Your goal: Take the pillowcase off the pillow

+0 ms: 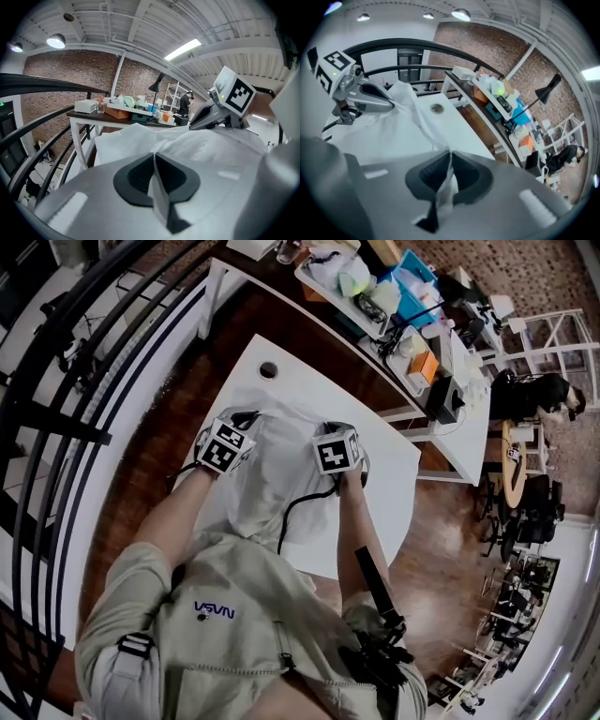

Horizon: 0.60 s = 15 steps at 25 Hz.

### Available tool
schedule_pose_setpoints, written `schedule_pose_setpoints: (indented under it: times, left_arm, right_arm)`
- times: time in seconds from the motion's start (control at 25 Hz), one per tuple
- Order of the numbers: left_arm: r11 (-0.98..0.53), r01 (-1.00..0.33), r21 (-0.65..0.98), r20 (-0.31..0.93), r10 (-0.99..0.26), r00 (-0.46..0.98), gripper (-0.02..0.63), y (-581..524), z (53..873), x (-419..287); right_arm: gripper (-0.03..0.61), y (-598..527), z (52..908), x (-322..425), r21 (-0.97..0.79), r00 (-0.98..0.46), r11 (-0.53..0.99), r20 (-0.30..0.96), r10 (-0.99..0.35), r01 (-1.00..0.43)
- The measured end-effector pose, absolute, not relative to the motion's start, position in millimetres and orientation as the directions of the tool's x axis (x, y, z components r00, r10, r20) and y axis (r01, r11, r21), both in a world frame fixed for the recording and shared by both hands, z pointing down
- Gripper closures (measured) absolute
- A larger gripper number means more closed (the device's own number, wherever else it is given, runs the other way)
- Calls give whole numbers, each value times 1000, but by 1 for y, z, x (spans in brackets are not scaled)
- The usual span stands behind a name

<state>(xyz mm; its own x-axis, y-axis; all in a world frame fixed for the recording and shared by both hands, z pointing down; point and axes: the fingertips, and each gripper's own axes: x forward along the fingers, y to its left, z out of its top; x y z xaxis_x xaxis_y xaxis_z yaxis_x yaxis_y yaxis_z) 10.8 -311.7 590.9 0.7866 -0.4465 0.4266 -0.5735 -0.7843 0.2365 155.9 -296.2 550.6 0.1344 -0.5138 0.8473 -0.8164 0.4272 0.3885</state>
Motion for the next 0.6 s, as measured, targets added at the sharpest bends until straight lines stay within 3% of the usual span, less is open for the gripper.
schedule_pose_setpoints:
  times: [0.24, 0.6]
  left_arm:
    - [-783, -571, 248, 428, -440, 789, 600, -311, 591, 11]
    - [-785, -566, 250, 422, -438, 794, 600, -313, 589, 13]
  right_arm:
    - [472, -298, 529, 144, 359, 56, 427, 816, -576, -830]
    - [453, -291, 488, 97, 316, -86, 484, 762, -642, -816]
